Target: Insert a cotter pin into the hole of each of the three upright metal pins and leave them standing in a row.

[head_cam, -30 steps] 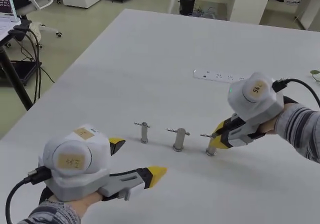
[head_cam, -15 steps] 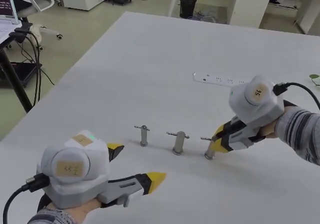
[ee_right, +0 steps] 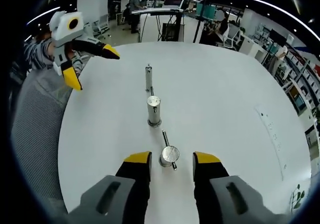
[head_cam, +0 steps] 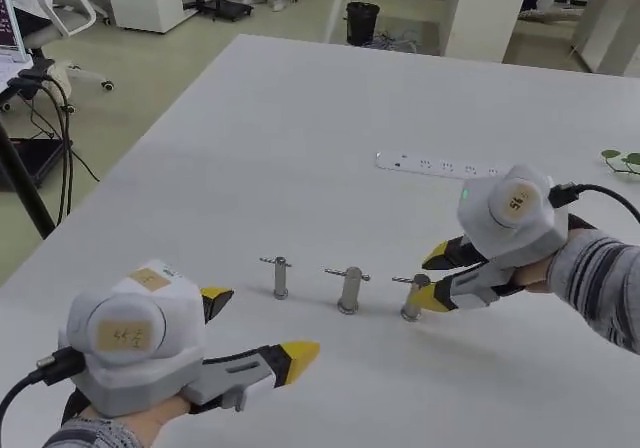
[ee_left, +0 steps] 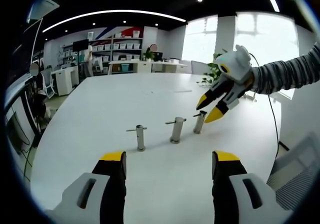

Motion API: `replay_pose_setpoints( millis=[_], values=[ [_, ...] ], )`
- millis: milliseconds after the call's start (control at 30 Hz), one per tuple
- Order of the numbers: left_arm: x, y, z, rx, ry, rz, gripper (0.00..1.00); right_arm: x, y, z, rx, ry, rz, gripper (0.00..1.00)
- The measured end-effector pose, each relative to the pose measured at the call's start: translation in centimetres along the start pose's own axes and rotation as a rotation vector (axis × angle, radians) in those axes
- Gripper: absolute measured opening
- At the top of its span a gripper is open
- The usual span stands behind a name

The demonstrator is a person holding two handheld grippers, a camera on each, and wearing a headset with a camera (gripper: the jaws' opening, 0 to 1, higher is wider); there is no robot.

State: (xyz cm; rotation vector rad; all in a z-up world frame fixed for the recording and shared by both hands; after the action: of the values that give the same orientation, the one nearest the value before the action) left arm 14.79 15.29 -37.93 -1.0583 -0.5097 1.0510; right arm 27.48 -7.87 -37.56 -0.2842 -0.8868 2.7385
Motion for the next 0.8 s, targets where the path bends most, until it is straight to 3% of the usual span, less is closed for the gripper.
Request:
replay_pose_setpoints(
  millis=[167, 233, 300, 533, 633, 800],
  values=[
    [0.4, -0.6, 0.1, -0.006, 0.000, -0.007, 0.73, 0.6, 0.3, 1.2, -0.065, 0.027, -0.111, 0.39],
    [0.5, -0.8, 0.2, -0.011, 0.003, -0.006, 0.74, 1.2, 0.1, 1.9, -0.107, 0.046, -0.102, 0.36],
    [0.6, -1.0, 0.3, -0.014, 0.011, -0.002, 0.76, 1.8, 0.1, 2.6, -0.135, 0.069, -0.137, 0.36],
    [0.9, -1.1, 0.7, -0.013, 0.006, -0.006, 0.82, 4.2, 0.4, 4.3, -0.186, 0.137, -0.184, 0.49],
    [0.8, -1.2, 0.8, -0.016, 0.012, -0.017, 0.86, 5.3, 0.6, 4.8, -0.214, 0.177, -0.267, 0.51],
    [0.6, -1.4, 1.2, -0.023, 0.018, -0.024, 0.90, 7.0, 0.7, 5.4, -0.281, 0.232, -0.347, 0.56]
  ],
)
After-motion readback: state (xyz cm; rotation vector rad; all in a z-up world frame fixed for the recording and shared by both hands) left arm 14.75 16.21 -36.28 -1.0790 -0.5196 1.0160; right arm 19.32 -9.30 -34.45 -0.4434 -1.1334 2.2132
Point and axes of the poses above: the centre of the closed fingertips' face, and the gripper's own axes: z roughly backward along the fingers, x roughly to its left, y roughly out of its underside, the point moved 8 cm from there along z, roughly backward along the fingers, and after that the axes turned 1 degree about x, right-handed, at the moved point
